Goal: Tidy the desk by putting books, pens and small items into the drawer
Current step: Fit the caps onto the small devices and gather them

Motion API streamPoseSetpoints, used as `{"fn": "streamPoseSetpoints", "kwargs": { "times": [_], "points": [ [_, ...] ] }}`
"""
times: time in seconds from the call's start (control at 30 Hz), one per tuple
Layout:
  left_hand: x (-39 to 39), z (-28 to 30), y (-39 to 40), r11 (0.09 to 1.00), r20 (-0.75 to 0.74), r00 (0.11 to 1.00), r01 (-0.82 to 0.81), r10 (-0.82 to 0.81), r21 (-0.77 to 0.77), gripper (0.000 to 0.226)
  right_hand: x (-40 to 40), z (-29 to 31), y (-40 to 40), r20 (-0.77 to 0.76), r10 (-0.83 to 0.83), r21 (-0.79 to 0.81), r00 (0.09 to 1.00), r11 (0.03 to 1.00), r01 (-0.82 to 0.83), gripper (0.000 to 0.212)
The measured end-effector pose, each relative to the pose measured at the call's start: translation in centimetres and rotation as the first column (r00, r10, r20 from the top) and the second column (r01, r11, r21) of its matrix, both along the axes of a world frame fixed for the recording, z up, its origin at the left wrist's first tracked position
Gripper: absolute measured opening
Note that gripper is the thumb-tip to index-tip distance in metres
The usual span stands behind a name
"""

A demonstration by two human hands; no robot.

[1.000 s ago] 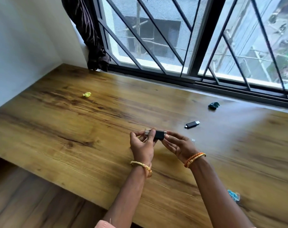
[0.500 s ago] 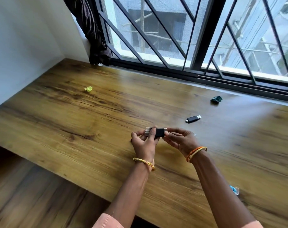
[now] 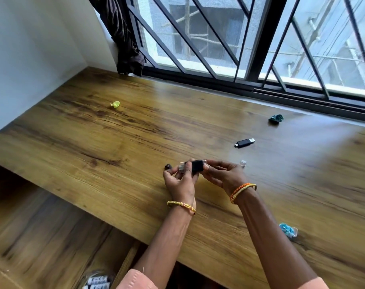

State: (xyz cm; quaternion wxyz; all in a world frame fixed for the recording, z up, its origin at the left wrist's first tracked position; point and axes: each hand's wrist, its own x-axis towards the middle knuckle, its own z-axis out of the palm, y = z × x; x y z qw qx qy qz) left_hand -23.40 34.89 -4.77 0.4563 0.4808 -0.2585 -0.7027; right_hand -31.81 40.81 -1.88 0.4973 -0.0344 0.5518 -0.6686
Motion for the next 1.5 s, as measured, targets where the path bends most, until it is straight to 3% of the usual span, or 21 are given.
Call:
{"fn": "streamPoseSetpoints", "kwargs": {
  "times": [0.2,0.33,0.5,0.63,0.8,0.9,1.03,1.17,1.27,1.37,1.43,1.5],
  "points": [
    [0.8,0.7,0.4,0.995,0.017,0.996,0.083,-0.082,-0.056,0.032,-0.2,0.0,0.6,-0.066,0.037,-0.015,0.997,0.999,-0.038,0.011],
    [1.2,0.7,0.4,0.986,0.059,0.990,0.137,-0.131,-0.099,0.035,0.8,0.3,1.3,-0.096,-0.024,-0.060,0.995,0.998,0.018,0.014],
    [2.4,0.9,0.8,0.979,0.029,0.984,0.177,-0.175,-0.104,0.035,2.6,0.7,1.6,-0.301,-0.070,-0.025,0.951,0.998,0.066,0.012],
    [4.5,1.6,0.7,0.966,-0.022,0.972,0.231,-0.235,-0.113,0.034,4.7,1.2,1.2,-0.216,-0.126,-0.027,0.968,0.992,0.123,0.013],
    [9.3,1.4,-0.2,0.898,0.137,0.911,0.407,-0.388,-0.169,0.033,9.1,1.8,0.8,-0.178,-0.205,-0.062,0.962,0.978,0.197,0.018],
    [14.9,0.9,-1.4,0.793,0.224,0.807,0.585,-0.547,-0.170,0.034,13.8,2.5,0.5,-0.243,-0.203,-0.045,0.949,0.979,0.198,0.019],
    [24.2,0.7,-4.3,0.562,0.372,0.607,0.794,-0.702,-0.232,0.029,21.6,3.1,-0.5,-0.314,-0.138,0.001,0.939,0.989,0.146,0.023],
    [33.6,-0.4,-8.3,0.487,0.731,0.454,0.852,-0.509,-0.190,0.037,28.1,1.0,-2.3,-0.359,-0.030,0.104,0.933,0.992,0.072,0.024],
    [39.8,-2.5,-11.0,0.465,0.918,0.146,0.884,-0.368,0.046,0.038,31.5,-2.3,-4.3,-0.453,0.143,0.282,0.880,0.959,-0.010,0.019],
    [43.7,-4.2,-11.9,0.430,0.965,-0.127,0.876,-0.231,0.218,0.025,33.9,-5.6,-6.4,-0.525,0.324,0.470,0.787,0.881,-0.049,0.017],
    [45.0,-4.6,-11.9,0.422,0.973,-0.167,0.880,-0.161,0.220,0.019,35.7,-7.3,-8.2,-0.533,0.421,0.550,0.734,0.832,-0.077,0.014],
    [44.3,-4.6,-11.4,0.417,0.982,-0.145,0.890,-0.124,0.184,0.015,36.5,-8.1,-8.9,-0.518,0.495,0.611,0.697,0.785,-0.103,0.010]
  ]
}}
